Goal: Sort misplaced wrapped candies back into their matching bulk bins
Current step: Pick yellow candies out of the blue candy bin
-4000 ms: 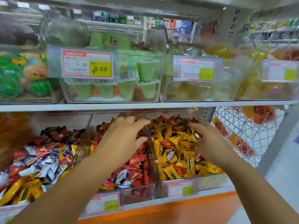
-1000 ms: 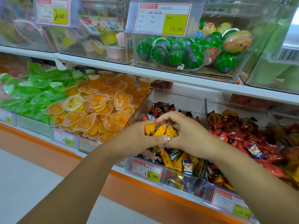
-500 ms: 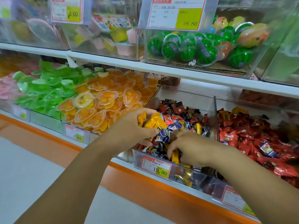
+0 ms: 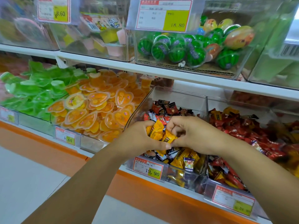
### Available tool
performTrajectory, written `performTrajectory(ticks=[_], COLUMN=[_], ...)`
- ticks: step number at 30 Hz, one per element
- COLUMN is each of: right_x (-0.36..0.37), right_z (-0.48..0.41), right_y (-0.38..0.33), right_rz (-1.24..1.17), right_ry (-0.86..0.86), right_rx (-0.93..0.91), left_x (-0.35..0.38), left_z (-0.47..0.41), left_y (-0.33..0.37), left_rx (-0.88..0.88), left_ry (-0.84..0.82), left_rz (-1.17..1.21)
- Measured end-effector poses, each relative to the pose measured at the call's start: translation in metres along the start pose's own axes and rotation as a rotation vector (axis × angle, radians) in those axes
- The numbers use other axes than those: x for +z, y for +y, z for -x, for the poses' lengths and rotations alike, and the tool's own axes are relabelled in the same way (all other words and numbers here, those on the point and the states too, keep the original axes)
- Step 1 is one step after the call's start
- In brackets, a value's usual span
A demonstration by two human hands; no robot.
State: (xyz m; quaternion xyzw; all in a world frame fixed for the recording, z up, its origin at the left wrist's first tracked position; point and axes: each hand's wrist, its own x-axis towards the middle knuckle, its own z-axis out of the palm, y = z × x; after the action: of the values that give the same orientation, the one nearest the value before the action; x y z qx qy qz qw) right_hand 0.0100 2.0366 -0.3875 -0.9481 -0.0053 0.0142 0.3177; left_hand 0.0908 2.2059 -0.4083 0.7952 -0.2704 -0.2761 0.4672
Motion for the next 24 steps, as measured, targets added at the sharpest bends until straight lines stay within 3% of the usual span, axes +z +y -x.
performTrajectory(ticks=[5,8,11,15,19,24], right_x=[-0.021,-0.033,-0.016,-0.006,0.004,0.005], right_z=[0.003,0.011,0.007,0.000,0.003,0.003], right_y=[0.001,0.002,0.000,-0.010,-0.012,0.000], right_rz=[0.182,0.408,0.713,0.871,0.921,0.781], right_ry=[-0.044,-0.217,-0.379,-0.505,-0.454,-0.305], right_rx=[0.097,0.216,0.211,0.240,0.206,0.144], left_x=[-0.001,-0.006,-0.005,-0.005,-0.006,-0.008], left_z=[0.003,0.000,0.000,0.001,0.002,0.003], left_y=[0.003,-0.004,-0.008,-0.007,-0.010,-0.012], left_rx=[0.049,0.078,0.102,0.122,0.129,0.131], left_ry=[0.090,0.060,0.025,0.032,0.045,0.030], left_rz=[-0.110,-0.136,-0.128,-0.099,-0.096,-0.085])
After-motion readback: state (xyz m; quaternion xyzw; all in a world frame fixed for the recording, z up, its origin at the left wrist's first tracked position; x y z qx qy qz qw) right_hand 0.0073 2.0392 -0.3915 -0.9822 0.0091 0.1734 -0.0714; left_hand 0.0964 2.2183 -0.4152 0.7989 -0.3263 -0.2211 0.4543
